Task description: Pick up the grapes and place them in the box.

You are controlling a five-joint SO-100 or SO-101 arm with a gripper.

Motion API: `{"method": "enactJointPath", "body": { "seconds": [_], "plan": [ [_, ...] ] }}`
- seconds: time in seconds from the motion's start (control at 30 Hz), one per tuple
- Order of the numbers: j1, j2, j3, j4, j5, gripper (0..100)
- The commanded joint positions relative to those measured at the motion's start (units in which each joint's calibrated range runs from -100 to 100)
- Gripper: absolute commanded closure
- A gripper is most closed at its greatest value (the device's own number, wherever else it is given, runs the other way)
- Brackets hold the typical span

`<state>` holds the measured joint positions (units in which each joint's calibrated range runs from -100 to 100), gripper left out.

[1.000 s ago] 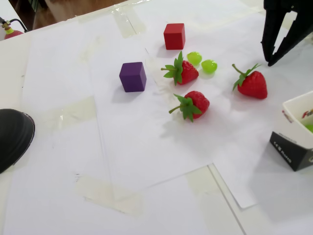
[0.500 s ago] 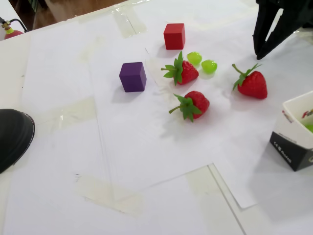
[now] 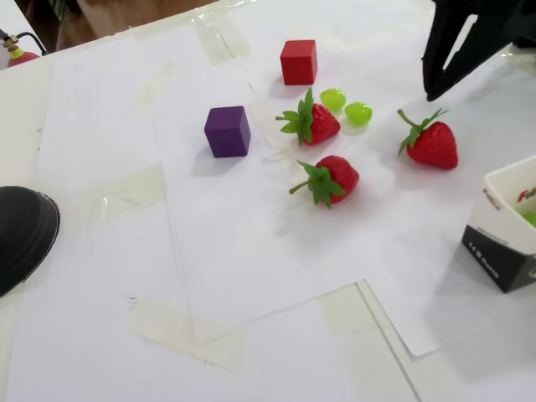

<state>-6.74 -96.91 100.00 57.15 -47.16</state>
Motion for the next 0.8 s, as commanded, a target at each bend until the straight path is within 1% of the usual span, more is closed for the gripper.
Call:
{"method": "enactJointPath", "body": {
  "seconds": [0.0, 0.1, 0.27, 0.43, 0.5, 0.63, 0.77],
  "plan": [
    [-0.61, -0.68, 0.00, 2.40, -0.98, 100],
    [0.42, -0.68, 0.00, 5.02, -2.34, 100],
    [-0.76, -0.68, 0.00, 0.20, -2.30, 100],
    [-4.21, -0.68, 0.00, -9.36, -1.81, 100],
    [-5.17, -0.68, 0.00, -11.32, -1.81, 100],
    [-8.04, -0.68, -0.64, -13.36, -0.88, 100],
    [-10.83, -0.68, -2.27, -12.55, -0.83, 100]
  ]
}}
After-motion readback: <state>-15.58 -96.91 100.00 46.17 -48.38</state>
